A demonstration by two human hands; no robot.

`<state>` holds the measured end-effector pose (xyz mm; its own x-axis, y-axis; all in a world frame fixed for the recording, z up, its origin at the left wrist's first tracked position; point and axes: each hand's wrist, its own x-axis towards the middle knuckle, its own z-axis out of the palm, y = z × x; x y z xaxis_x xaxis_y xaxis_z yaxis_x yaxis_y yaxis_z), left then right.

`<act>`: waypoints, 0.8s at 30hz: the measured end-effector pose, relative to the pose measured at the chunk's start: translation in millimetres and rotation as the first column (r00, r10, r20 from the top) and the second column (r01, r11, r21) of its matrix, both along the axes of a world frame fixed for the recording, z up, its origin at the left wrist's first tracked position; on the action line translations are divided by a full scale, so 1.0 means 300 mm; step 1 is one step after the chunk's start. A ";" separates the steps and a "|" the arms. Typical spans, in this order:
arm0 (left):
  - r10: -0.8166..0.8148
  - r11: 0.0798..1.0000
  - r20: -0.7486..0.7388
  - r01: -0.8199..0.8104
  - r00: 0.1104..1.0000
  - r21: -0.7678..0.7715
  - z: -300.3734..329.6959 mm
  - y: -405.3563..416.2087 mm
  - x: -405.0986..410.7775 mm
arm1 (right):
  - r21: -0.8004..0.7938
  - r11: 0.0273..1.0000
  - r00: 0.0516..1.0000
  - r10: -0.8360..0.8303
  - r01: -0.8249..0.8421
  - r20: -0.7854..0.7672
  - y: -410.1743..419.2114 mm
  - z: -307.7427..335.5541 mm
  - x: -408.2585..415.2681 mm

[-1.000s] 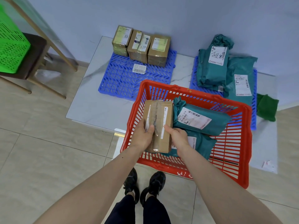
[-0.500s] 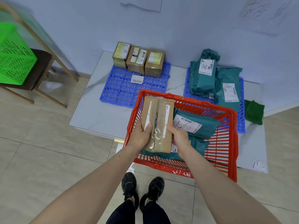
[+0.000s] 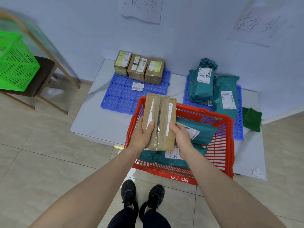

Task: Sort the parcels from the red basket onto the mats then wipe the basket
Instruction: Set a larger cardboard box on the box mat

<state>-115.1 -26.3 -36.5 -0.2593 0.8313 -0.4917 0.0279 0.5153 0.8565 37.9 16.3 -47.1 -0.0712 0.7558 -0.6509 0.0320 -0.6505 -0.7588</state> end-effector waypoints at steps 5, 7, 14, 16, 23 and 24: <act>0.010 1.000 0.001 -0.010 1.000 0.029 0.013 0.012 0.003 | 0.011 1.000 1.000 0.002 -0.002 0.016 0.013 0.019 0.003; 0.017 0.999 -0.001 -0.016 1.000 0.034 0.015 0.016 0.002 | 0.018 1.000 1.000 0.007 -0.007 0.015 0.020 0.024 0.000; 0.037 0.996 -0.019 -0.035 0.999 0.077 0.018 0.040 -0.029 | 0.044 0.999 0.999 0.009 -0.010 0.036 0.047 0.034 -0.034; 0.038 0.997 -0.024 -0.037 0.999 0.074 0.021 0.051 -0.056 | 0.052 0.999 0.999 0.009 -0.010 0.037 0.059 0.040 -0.060; 0.023 0.997 0.015 -0.024 1.000 0.075 0.037 0.098 -0.239 | 0.078 0.996 0.999 -0.041 0.041 -0.004 0.096 0.076 -0.245; 0.017 0.997 0.018 -0.018 1.000 0.071 0.037 0.105 -0.275 | 0.076 0.996 0.999 -0.052 0.053 -0.007 0.099 0.076 -0.280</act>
